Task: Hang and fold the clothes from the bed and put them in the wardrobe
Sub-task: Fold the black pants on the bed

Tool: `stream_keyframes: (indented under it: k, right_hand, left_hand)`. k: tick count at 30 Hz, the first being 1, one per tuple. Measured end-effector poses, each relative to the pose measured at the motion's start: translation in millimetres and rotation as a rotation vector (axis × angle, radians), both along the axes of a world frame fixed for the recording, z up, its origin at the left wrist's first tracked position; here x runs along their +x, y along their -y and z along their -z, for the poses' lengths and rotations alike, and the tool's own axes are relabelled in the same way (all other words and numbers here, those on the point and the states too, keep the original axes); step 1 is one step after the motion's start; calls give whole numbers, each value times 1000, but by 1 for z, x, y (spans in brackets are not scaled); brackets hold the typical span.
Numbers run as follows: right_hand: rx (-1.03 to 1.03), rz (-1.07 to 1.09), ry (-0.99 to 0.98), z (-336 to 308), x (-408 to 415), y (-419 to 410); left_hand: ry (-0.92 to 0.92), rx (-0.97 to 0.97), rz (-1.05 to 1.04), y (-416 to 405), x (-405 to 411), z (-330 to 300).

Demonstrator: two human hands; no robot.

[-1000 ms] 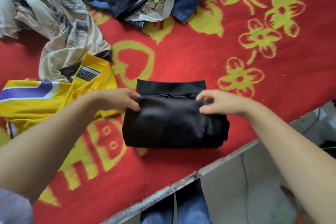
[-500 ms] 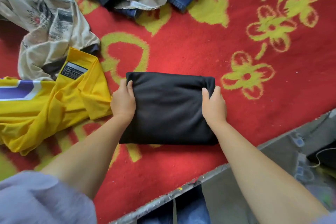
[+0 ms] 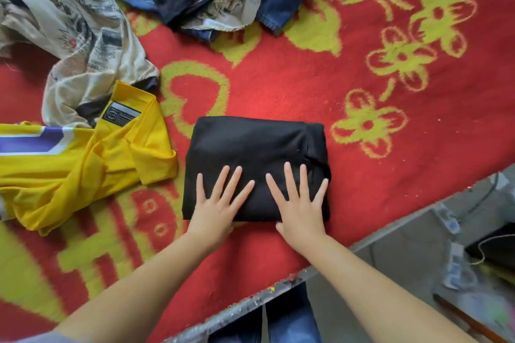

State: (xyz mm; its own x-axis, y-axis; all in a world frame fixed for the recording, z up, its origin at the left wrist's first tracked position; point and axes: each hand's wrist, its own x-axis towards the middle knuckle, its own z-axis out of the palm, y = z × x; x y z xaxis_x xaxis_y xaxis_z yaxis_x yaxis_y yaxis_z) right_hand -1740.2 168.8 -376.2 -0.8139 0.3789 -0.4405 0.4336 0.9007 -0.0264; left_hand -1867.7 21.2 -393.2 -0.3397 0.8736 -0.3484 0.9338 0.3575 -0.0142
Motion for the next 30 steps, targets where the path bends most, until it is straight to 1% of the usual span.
stream_keyframes:
  k: [3, 6, 8, 10, 12, 15, 17, 20, 23, 27, 30]
  right_hand:
    - [35, 20, 45, 18, -10, -8]
    - [17, -16, 53, 16, -14, -8]
    - [-40, -42, 91, 6, -19, -15]
    - [-103, -48, 131, -15, -30, -26]
    - [-140, -37, 122, -45, -46, -36]
    - [-156, -37, 75, -95, -70, -50]
    - [-131, -85, 56, -131, -86, -52]
    - [-60, -202, -28, -185, -110, -42]
    - [10, -372, -129, -232, -136, -24]
    - [27, -617, -196, -281, -161, 22]
    - [29, -836, -218, -310, -167, 64]
  left_hand:
    - [-34, 28, -42, -11, -7, 8]
    - [32, -1, -44, -16, -9, 1]
    - [108, -74, -81, -19, -12, -10]
    - [190, -143, -135, -27, -22, -31]
    - [224, -133, -190, -39, -36, -63]
    - [218, -107, -251, -50, -57, -115]
    - [188, -96, -283, -48, -67, -152]
    - [88, -41, -336, -30, -80, -204]
    - [-21, 8, -424, 1, -88, -251]
    - [-105, 49, -619, 61, -73, -300]
    - [-167, 100, -822, 110, -37, -328]
